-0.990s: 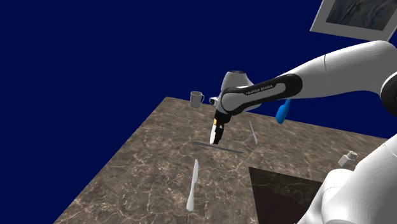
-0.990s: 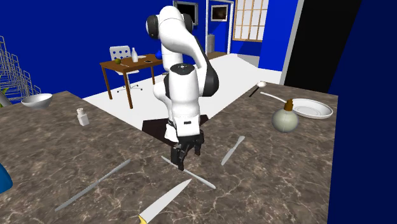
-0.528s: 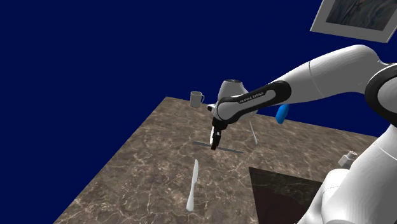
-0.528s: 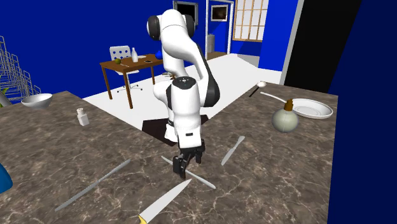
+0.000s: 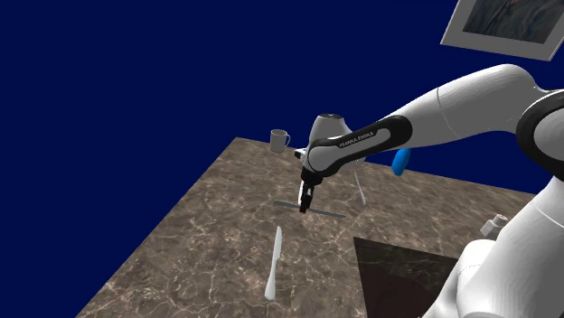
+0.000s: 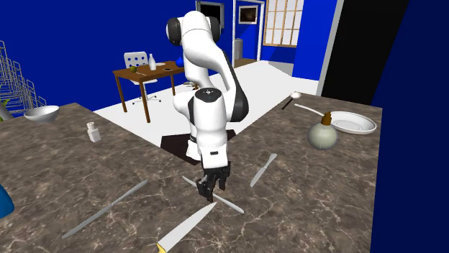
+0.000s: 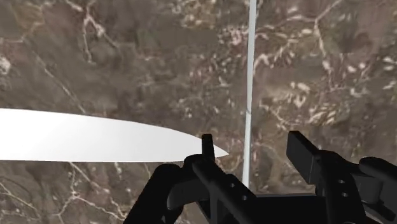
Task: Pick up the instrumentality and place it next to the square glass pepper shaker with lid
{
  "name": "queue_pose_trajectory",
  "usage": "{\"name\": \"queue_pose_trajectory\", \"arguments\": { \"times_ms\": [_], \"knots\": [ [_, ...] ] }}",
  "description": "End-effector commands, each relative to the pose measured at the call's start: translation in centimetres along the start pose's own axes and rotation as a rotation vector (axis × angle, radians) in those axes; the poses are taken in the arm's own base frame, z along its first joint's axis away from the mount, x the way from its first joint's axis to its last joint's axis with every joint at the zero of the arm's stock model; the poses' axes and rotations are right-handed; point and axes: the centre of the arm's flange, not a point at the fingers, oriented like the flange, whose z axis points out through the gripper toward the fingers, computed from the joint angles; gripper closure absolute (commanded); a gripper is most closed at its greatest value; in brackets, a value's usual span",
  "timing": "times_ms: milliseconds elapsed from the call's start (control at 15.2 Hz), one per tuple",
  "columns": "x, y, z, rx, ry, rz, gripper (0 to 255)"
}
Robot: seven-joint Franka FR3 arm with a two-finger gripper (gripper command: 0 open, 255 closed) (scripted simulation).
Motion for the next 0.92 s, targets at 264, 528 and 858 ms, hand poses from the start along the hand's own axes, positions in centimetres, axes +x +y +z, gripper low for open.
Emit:
{"name": "queue_pose_trajectory", "arguments": {
  "times_ms": [264,528,858],
  "knots": [
    [0.0,0.0,0.0,0.000,0.000,0.000,255],
    [0.0,0.0,0.0,0.000,0.000,0.000,255],
    [0.1,0.0,-2.6,0.000,0.000,0.000,255]
  ]
}}
